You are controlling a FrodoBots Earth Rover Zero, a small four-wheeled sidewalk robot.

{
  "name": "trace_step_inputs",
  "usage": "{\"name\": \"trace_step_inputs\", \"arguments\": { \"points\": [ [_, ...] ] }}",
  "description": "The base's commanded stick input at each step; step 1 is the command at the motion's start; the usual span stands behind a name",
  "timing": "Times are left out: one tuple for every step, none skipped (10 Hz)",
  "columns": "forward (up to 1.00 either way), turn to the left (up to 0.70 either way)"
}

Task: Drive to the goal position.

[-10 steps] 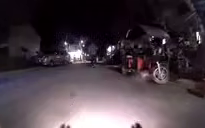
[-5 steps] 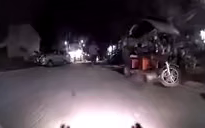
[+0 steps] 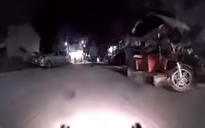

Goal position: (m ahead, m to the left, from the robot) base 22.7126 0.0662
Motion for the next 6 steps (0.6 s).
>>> {"name": "trace_step_inputs", "arguments": {
  "points": [
    [0.7, 0.0],
    [0.7, 0.0],
    [0.7, 0.0],
    [0.7, 0.0],
    [0.7, 0.0],
    [0.7, 0.0]
  ]
}}
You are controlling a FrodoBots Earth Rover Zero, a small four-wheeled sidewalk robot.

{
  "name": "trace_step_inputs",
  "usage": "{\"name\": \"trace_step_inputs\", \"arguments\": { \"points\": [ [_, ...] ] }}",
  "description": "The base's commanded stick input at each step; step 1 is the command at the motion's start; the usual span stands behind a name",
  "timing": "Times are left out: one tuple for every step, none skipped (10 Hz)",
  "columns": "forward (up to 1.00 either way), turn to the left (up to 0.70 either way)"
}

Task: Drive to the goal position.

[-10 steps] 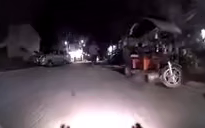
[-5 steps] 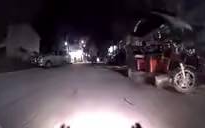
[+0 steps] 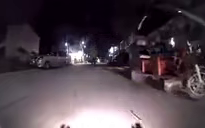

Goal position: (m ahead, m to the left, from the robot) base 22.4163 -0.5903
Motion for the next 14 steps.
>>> {"name": "trace_step_inputs", "arguments": {
  "points": [
    [0.7, 0.0],
    [0.7, 0.0],
    [0.7, 0.0],
    [0.7, 0.0],
    [0.7, 0.0],
    [0.7, 0.0],
    [0.7, 0.0],
    [0.7, 0.0],
    [0.7, 0.0],
    [0.7, 0.0],
    [0.7, 0.0],
    [0.7, 0.0],
    [0.7, 0.0],
    [0.7, 0.0]
  ]
}}
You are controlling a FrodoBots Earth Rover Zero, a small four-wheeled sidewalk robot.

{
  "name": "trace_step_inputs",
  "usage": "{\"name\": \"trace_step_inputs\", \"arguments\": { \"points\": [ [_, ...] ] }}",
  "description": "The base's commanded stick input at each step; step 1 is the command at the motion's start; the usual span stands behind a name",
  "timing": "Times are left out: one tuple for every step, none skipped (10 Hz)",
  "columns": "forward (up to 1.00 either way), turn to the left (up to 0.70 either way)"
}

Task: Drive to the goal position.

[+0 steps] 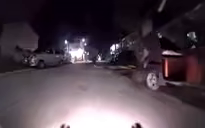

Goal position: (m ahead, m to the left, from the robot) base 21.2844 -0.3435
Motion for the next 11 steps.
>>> {"name": "trace_step_inputs", "arguments": {
  "points": [
    [0.7, 0.0],
    [0.7, 0.0],
    [0.7, 0.0],
    [0.7, 0.0],
    [0.7, 0.0],
    [0.7, 0.0],
    [0.7, 0.0],
    [0.7, 0.0],
    [0.7, 0.0],
    [0.7, 0.0],
    [0.7, 0.0]
  ]
}}
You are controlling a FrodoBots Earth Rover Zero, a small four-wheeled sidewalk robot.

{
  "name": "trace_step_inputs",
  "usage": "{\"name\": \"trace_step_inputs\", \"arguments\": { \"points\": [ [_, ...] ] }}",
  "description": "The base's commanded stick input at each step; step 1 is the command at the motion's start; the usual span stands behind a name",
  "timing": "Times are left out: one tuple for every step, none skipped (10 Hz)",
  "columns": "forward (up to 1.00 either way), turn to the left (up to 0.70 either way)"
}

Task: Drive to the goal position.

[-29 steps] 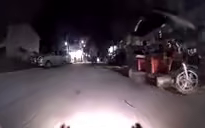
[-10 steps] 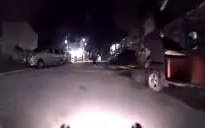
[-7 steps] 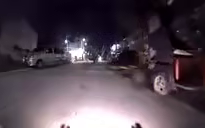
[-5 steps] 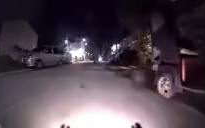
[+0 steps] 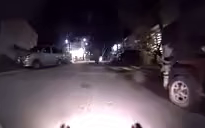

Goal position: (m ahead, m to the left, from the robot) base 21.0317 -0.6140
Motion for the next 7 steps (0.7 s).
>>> {"name": "trace_step_inputs", "arguments": {
  "points": [
    [0.7, 0.0],
    [0.7, 0.0],
    [0.7, 0.0],
    [0.7, 0.0],
    [0.7, 0.0],
    [0.7, 0.0],
    [0.7, 0.0]
  ]
}}
